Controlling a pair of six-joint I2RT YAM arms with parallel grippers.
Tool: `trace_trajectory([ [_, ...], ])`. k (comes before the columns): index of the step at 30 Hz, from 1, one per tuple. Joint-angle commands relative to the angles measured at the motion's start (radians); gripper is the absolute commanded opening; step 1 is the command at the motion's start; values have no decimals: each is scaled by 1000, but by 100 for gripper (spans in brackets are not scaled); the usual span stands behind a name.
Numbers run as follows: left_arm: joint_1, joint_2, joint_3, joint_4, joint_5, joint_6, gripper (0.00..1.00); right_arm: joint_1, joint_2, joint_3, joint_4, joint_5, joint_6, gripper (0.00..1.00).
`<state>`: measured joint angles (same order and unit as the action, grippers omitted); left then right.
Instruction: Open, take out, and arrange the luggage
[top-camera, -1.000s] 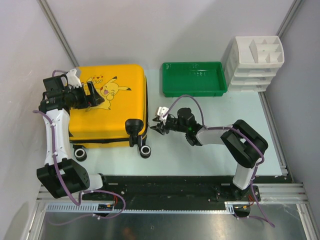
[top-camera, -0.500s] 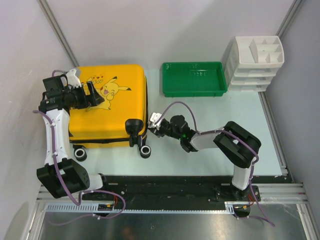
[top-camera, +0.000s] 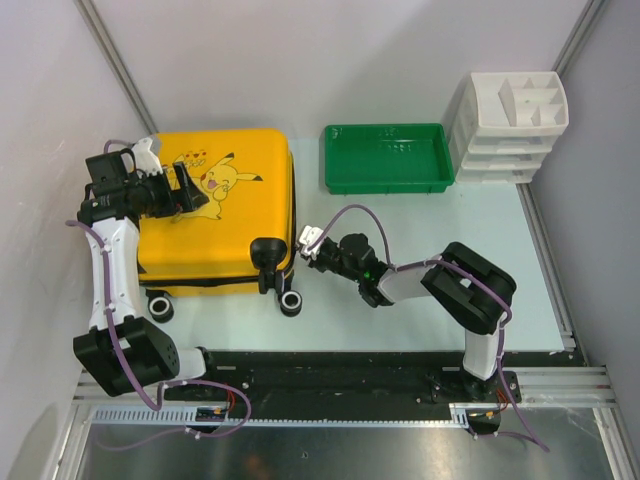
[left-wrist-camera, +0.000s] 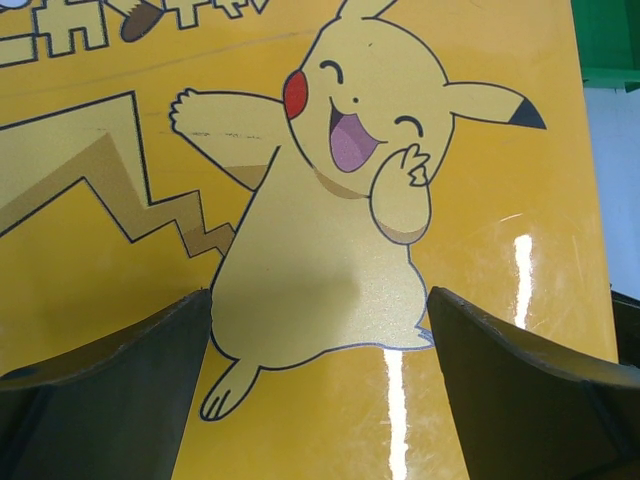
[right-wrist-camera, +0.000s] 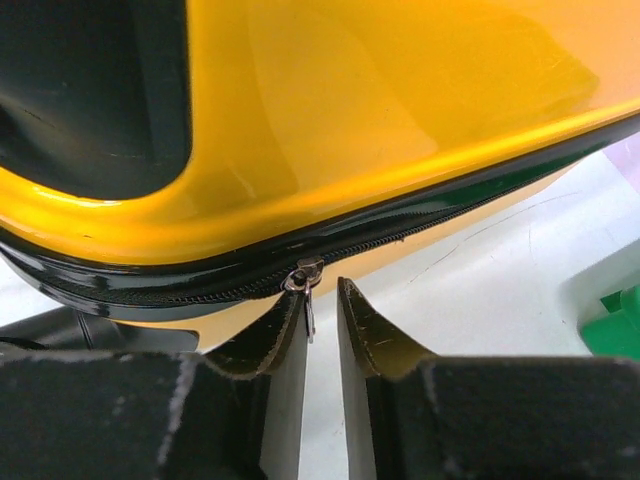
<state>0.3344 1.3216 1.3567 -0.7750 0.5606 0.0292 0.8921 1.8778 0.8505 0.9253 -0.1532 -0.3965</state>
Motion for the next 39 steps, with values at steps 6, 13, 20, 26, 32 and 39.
trace_trajectory([
  [6,9,28,1,-41,2,11,95,-27,-28,-7,141,-107,2,0],
  [13,8,56,44,-43,-33,47,96,-108,-17,16,145,-190,18,0],
  [20,9,110,53,-44,-34,63,96,-215,61,157,99,-293,48,0],
  [26,2,168,93,-49,-50,71,96,-265,165,318,75,-365,59,0],
  [32,-3,226,159,-53,-71,86,97,-304,311,534,49,-335,80,0],
  [39,35,323,439,-56,-168,37,100,-332,307,567,-75,-436,114,0],
])
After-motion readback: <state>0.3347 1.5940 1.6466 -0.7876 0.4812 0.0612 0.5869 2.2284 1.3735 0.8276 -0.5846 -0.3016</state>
